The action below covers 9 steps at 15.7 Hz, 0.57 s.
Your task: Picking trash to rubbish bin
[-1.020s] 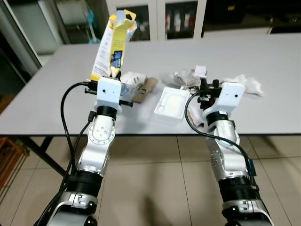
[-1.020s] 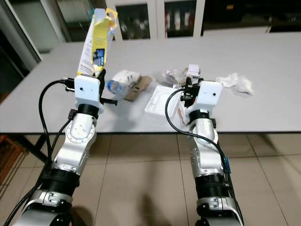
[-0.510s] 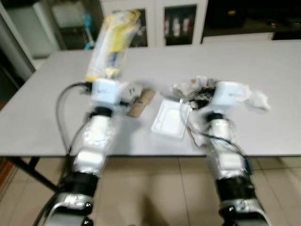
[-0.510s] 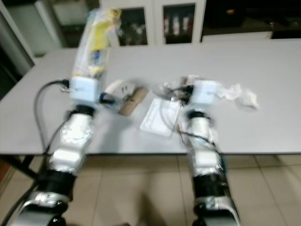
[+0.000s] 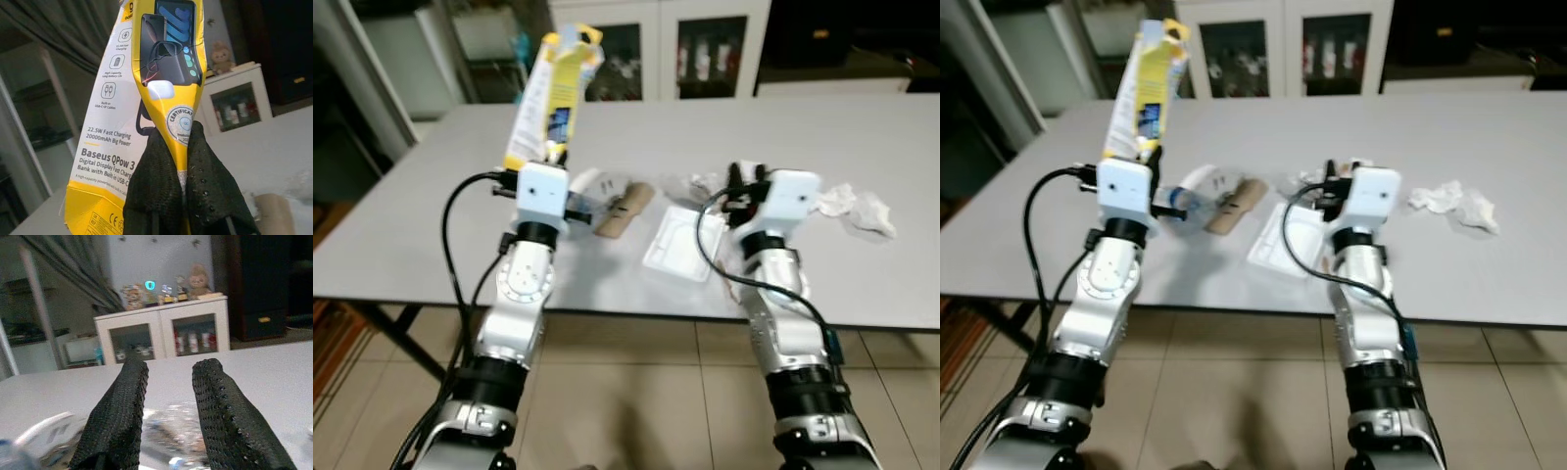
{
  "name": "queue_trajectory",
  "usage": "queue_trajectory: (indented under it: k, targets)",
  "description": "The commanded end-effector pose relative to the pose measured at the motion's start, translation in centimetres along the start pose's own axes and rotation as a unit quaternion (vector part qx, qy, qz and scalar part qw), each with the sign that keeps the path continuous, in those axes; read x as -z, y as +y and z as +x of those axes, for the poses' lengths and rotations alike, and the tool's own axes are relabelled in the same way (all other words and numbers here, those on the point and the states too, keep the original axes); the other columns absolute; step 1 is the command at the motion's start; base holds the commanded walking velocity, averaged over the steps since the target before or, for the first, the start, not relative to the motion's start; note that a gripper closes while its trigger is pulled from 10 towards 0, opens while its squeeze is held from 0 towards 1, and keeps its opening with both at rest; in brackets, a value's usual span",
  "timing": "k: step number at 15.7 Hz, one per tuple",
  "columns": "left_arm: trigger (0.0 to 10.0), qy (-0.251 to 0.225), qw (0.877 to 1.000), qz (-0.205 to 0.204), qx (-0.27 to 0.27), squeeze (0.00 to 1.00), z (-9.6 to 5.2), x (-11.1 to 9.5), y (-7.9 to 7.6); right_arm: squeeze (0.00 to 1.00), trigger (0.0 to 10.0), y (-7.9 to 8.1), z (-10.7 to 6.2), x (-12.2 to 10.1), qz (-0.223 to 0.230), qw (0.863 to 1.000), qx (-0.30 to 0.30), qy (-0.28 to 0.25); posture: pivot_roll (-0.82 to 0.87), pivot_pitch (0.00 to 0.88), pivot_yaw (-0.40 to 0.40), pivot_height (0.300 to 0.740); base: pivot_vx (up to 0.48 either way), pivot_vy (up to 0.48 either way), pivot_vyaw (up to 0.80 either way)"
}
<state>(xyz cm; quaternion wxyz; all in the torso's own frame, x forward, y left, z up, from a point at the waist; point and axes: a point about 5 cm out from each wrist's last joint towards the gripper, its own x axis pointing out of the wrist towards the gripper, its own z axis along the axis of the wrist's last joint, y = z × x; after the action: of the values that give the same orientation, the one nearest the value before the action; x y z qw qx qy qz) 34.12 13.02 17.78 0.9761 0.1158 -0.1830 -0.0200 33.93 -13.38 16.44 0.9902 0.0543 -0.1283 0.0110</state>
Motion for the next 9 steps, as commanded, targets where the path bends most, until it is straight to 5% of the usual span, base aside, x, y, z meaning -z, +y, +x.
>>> queue_trajectory:
  k: [1,7,9]
  targets:
    - [10.0,-0.004,1.000,0.000,-0.003,0.00,0.22,-0.29,0.23,0.00,10.0,0.06,0.21,-0.34,0.003,1.000,-0.002,-0.004,0.01,0.002,0.103,0.740,0.307,0.337,0.00]
    - [10.0,-0.005,1.000,0.002,-0.003,0.00,0.15,-0.30,0.31,0.00,10.0,0.18,0.17,-0.31,0.003,1.000,-0.004,-0.003,0.01,0.001,0.105,0.740,0.311,0.325,0.00]
    - [10.0,-0.006,1.000,0.002,-0.002,0.00,0.14,-0.34,0.23,0.00,10.0,0.19,0.14,-0.30,0.003,1.000,-0.004,-0.003,0.01,0.000,0.104,0.740,0.300,0.000,0.00]
